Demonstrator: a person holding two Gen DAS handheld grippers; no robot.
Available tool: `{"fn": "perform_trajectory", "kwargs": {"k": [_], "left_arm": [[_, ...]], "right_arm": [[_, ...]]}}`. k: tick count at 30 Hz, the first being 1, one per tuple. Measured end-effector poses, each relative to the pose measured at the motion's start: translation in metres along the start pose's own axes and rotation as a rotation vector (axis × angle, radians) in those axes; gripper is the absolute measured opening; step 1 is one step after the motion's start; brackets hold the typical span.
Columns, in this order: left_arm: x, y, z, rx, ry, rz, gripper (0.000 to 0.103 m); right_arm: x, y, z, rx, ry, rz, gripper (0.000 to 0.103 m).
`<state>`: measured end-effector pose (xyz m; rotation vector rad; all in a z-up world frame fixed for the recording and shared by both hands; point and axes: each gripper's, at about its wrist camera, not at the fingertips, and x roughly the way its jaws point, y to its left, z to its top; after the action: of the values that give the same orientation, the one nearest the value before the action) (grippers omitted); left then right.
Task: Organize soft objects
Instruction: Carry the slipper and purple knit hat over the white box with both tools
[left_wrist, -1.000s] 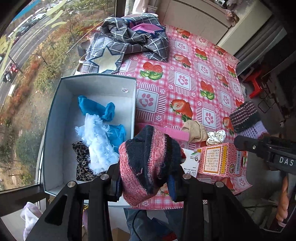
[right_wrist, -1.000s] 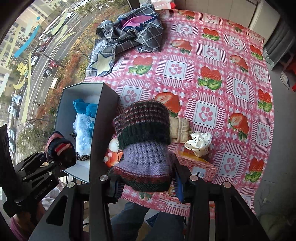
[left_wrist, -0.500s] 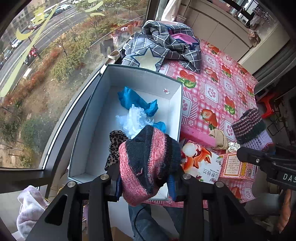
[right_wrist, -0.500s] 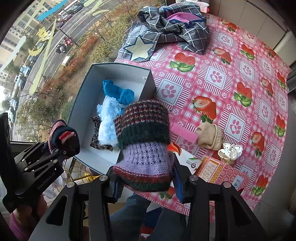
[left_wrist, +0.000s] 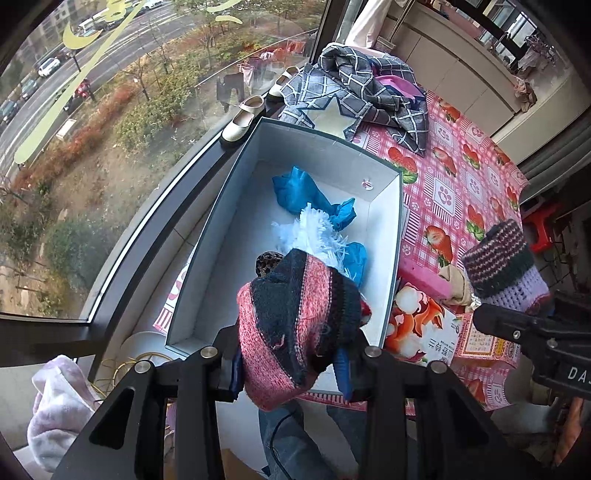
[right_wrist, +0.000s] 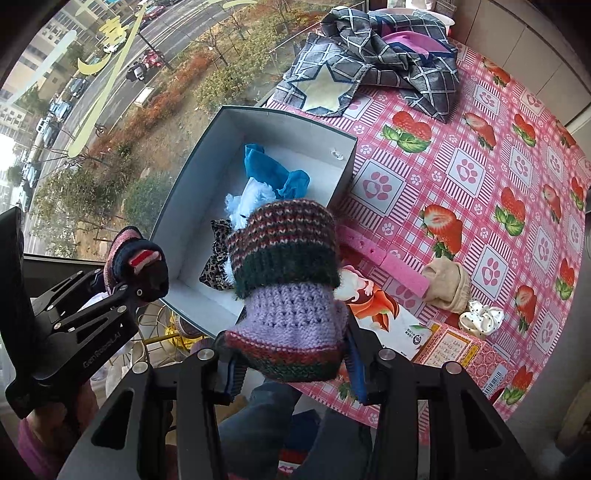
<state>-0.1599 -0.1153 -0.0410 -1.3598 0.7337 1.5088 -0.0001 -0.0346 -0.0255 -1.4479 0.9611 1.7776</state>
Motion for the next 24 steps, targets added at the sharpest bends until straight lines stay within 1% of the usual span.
{"fn": "perform_trajectory", "kwargs": {"k": [10, 24], "left_arm": [[0.002, 0.014, 0.000, -0.026, 0.000, -0.004, 0.041], [0.003, 0.019, 0.001, -0.030, -0.002, -0.011, 0.041]], "right_arm": [[0.003, 0.015, 0.006, -0.026, 0.011, -0.013, 0.045], [0.003, 0.025, 0.009, -0.044, 0.015, -0.029, 0.045]]}}
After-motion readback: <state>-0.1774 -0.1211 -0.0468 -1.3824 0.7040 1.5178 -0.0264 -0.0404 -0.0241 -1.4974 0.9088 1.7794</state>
